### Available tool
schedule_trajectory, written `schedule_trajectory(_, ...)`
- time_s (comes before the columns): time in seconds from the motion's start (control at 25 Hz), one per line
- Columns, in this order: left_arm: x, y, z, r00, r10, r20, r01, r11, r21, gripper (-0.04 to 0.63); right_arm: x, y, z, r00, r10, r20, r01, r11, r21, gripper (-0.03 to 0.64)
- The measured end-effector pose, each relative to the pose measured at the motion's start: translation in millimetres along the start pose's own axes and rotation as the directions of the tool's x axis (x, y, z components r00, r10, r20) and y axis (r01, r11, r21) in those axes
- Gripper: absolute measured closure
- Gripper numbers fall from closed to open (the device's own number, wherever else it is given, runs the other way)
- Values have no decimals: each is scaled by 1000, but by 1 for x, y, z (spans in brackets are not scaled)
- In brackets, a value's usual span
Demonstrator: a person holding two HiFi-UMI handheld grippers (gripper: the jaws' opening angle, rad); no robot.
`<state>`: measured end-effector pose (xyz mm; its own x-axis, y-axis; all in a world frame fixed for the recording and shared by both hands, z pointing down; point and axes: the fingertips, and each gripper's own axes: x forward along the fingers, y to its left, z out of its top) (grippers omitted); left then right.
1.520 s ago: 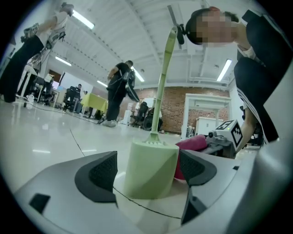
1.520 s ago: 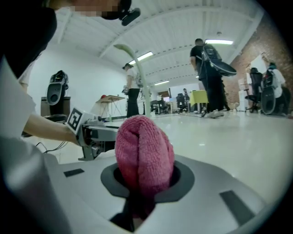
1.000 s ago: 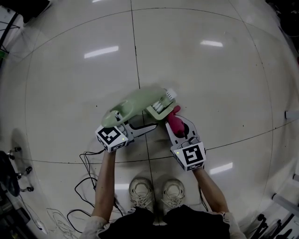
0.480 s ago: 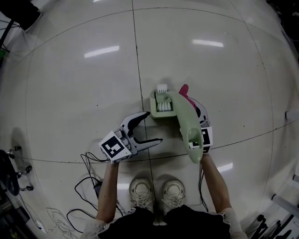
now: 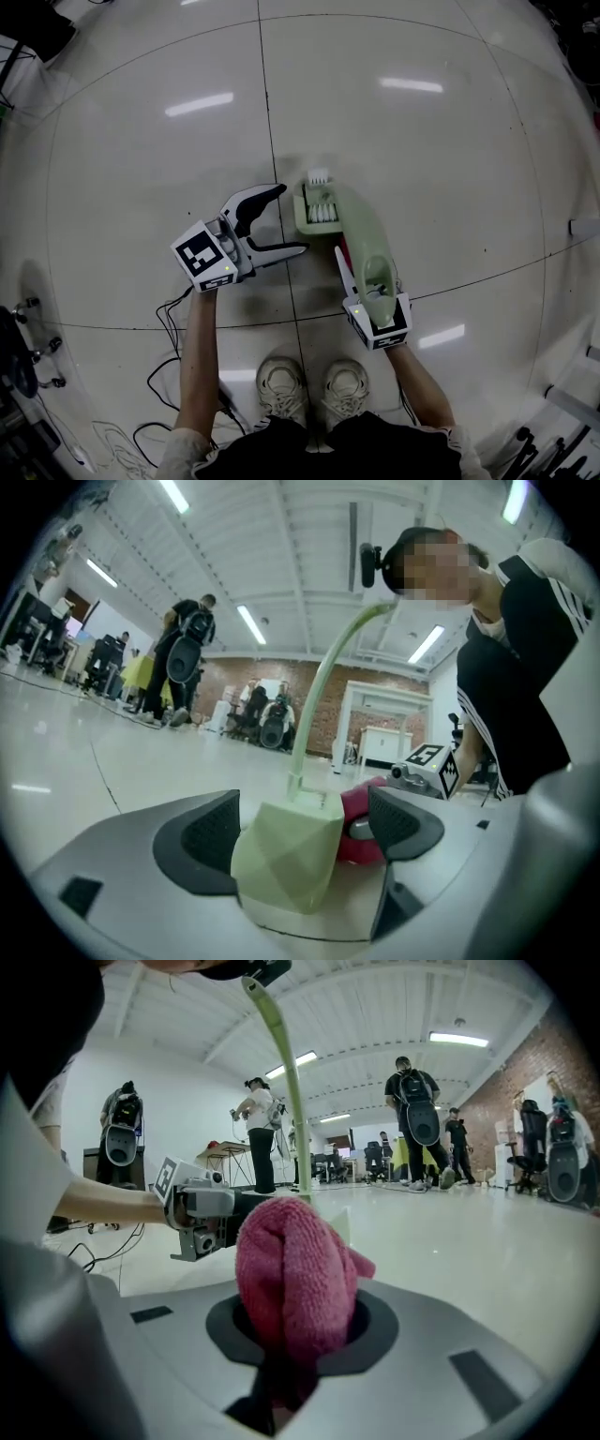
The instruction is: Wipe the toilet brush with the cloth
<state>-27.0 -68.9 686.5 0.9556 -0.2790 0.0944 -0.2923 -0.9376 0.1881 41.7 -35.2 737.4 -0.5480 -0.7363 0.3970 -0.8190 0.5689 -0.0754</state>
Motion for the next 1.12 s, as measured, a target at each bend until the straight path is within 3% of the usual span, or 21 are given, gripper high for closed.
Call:
schedule_trajectory(0.12,8,-6,-8,998,-42,-44,42,999,7,190,4,-5,2,1000,-10,12,10,1000,-1,548)
schedule_trajectory(0.44,7,-12,-9,999,-20,-28,20,1000,0,190,16,-24,11,998,-63,17,63,998,-28,548)
schedule_trajectory(0.64,3,-18,-9,999,-13,-32,13,1000,-2,190,17,11,9,999,36,25,-34,996,-78,548)
schedule_trajectory(1.12,-1,-22,-11,1000,15,-2,-15,1000,-20,190,15,50,7,984,175,18,-172,980,-102,548)
